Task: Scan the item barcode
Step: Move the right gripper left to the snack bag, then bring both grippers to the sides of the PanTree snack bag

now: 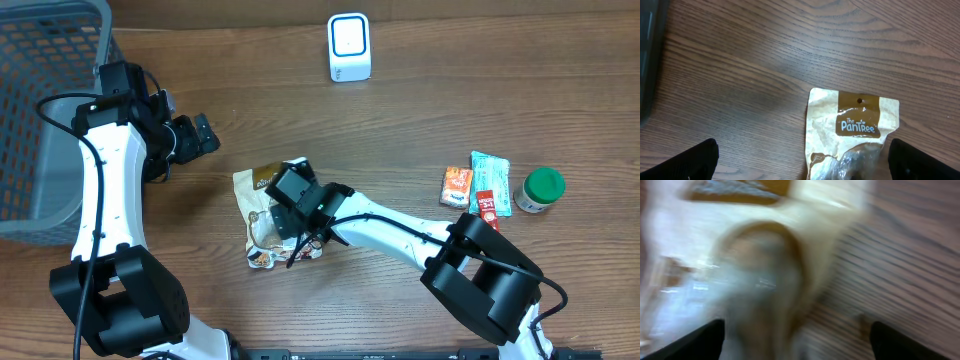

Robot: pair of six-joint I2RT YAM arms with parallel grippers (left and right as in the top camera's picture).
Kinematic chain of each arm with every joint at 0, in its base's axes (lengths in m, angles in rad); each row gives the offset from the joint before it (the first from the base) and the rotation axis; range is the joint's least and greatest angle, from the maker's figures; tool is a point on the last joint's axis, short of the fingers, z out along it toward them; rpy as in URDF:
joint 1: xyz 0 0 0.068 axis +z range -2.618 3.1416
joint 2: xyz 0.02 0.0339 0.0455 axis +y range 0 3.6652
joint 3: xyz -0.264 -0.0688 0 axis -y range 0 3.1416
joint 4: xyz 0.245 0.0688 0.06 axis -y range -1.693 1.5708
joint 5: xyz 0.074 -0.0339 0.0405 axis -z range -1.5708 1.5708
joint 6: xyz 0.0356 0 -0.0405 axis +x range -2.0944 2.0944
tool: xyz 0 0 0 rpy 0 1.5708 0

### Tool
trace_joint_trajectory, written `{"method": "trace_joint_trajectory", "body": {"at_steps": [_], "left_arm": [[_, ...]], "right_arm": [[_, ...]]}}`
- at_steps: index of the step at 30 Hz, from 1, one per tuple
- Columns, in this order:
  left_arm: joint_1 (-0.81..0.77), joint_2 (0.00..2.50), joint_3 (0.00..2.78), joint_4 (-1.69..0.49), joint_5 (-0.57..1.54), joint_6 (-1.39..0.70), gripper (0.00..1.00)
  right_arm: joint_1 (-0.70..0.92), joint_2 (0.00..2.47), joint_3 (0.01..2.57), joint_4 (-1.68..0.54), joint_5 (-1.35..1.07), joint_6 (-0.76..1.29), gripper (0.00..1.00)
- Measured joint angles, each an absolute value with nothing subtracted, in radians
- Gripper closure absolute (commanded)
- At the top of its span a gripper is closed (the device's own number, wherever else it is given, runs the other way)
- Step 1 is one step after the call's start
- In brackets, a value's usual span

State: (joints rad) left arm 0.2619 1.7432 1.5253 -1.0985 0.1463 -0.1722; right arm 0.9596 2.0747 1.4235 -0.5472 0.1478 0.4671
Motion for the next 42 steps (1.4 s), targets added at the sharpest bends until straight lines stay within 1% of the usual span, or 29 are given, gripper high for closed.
{"method": "trace_joint_trajectory", "body": {"at_steps": [2,8,11,14,19,25,31,35,36,37,38,42], "left_arm": [[0.262,1.743,1.525,-1.099,0.146,-0.172,0.0],[0.262,1.743,1.525,-1.099,0.146,-0.172,0.01],[0.262,1.743,1.525,-1.099,0.146,-0.172,0.0],[0.262,1.743,1.525,-1.099,0.146,-0.172,0.0],[0.262,1.743,1.525,-1.098,0.146,-0.172,0.0],[0.262,1.743,1.525,-1.097,0.146,-0.173,0.01],[0.262,1.743,1.525,-1.036,0.147,-0.2,0.0],[0.262,1.743,1.525,-1.066,0.175,-0.231,0.0],[0.262,1.743,1.525,-1.072,0.191,-0.237,0.25],[0.262,1.743,1.525,-1.076,0.208,-0.237,0.71],[0.262,1.743,1.525,-1.088,0.233,-0.24,0.96],[0.245,1.743,1.525,-1.138,0.316,-0.233,0.96]], "right_arm": [[0.958,2.075,1.423,-0.59,0.194,0.495,0.0],[0.953,2.066,1.434,-0.725,0.29,0.643,0.0],[0.926,2.055,1.434,-0.784,0.289,0.719,0.0],[0.88,2.048,1.434,-0.818,0.237,0.765,0.0],[0.83,2.045,1.434,-0.837,0.176,0.794,0.0],[0.825,2.018,1.43,-0.908,0.164,0.808,0.0],[0.822,1.889,1.419,-0.949,0.172,0.809,0.0],[0.818,1.808,1.419,-0.973,0.173,0.809,0.0],[0.817,1.803,1.419,-0.98,0.172,0.809,0.0],[0.815,1.802,1.419,-0.989,0.172,0.808,0.0],[0.812,1.803,1.419,-1.0,0.171,0.808,0.0],[0.768,1.804,1.419,-1.049,0.162,0.807,0.0]]}}
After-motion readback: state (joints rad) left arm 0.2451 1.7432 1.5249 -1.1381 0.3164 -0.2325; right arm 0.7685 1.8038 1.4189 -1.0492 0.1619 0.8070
